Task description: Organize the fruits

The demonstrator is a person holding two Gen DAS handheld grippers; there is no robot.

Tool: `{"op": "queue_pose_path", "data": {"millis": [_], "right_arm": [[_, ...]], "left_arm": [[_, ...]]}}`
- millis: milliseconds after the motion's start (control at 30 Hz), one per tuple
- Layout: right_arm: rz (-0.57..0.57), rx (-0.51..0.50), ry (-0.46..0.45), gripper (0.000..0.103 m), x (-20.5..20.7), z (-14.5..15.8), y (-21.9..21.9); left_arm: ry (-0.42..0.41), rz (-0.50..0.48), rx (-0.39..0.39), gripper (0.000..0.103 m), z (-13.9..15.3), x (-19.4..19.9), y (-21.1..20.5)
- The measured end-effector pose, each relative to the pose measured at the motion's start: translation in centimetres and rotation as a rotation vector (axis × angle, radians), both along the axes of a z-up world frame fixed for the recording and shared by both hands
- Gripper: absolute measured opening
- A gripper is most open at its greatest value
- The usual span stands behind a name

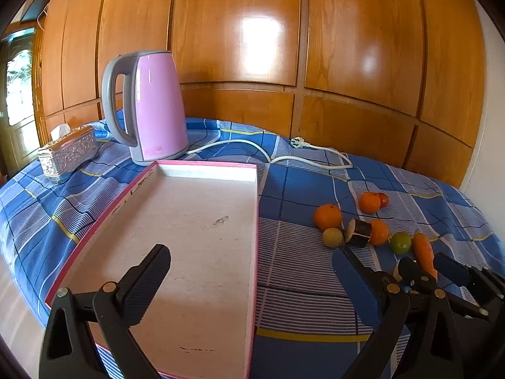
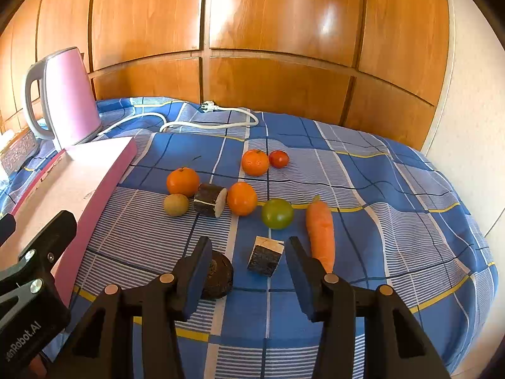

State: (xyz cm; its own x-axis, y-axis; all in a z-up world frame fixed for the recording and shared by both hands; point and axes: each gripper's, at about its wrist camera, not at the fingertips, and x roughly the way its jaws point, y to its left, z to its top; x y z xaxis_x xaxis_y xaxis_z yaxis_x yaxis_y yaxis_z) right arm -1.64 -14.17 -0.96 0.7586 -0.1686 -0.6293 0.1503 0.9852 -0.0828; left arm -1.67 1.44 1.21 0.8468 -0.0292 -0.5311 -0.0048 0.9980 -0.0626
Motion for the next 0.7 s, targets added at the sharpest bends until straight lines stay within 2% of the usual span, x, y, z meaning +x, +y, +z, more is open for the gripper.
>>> {"op": "queue_pose_path", "data": {"millis": [367, 533, 700], "right_arm": [[-0.038, 0.082, 0.001, 0.049, -0.4, 0.5, -1.9], [-0.088, 0.209, 0.030, 0.048, -0.3, 0.2, -4.6], [-0.151, 0.338, 0.063, 0.038, -0.5, -0.6, -7.5]], "left_arm": [[-0.008, -0.080, 0.031, 0.102, 0.0, -0.3, -1.6], [0.005, -0.138, 0.051, 0.088, -0.2, -0.2, -2.6], [0.024, -0.215, 0.065, 0.070, -0.5, -0.2, -3.9]]}}
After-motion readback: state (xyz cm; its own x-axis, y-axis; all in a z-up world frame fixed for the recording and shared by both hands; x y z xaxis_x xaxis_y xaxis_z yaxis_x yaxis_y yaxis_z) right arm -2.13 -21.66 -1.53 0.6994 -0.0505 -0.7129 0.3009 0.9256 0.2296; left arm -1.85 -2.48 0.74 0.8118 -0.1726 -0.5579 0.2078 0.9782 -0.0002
